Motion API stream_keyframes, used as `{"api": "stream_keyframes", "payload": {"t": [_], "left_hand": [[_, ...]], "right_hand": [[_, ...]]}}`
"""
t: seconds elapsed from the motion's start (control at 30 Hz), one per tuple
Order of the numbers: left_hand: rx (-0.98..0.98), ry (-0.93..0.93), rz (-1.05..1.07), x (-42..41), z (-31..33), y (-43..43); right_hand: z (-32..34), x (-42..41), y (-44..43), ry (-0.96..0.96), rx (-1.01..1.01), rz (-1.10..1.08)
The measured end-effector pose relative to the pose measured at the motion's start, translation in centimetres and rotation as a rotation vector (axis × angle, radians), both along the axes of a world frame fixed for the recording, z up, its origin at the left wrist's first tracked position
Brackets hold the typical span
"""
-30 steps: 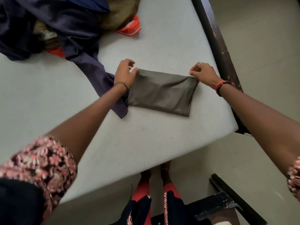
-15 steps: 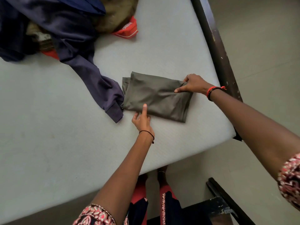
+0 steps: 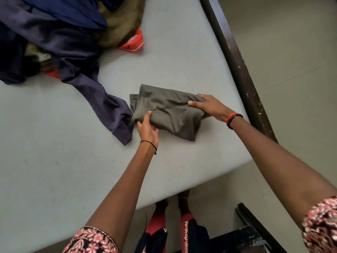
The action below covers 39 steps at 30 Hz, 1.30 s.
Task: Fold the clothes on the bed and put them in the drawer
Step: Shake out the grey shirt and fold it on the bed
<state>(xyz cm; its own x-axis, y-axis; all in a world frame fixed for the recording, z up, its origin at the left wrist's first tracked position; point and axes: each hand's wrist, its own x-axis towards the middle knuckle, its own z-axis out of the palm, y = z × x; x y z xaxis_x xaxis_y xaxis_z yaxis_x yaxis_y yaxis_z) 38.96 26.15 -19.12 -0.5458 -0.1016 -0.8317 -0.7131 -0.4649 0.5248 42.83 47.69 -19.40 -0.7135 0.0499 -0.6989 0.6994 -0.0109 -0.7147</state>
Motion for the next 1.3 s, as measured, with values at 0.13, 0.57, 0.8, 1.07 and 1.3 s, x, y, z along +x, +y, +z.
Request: {"api": "stream_keyframes", "payload": {"t": [0.13,0.57,0.8,1.07,1.3], "left_hand": [[-0.120,0.081,-0.171,-1.8,1.1,1.1],[0.002,0.160,-0.628,-2.5,2.8,12.2],[-0.207,0.194,-0.758,6.4,-1.8,11.5],[-0.202,0.068,-0.754,10.9,-1.9,10.9],[-0.256,0.043,-0.940,11.5,-1.5,9.6]], "right_hand": [[0.8,1.3,0.8,0.025,-0.063,-0.138],[2.4,9.2,6.7,-0.001,-0.113,-0.686],[-1.1,13.8,5.5,-0.106,-0.273,-0.791],[-1.2,14.8,5.9,-0.120,-0.315,-0.846],[-1.7,16.3,4.8,-0.250,-0.221,-0.845]]}}
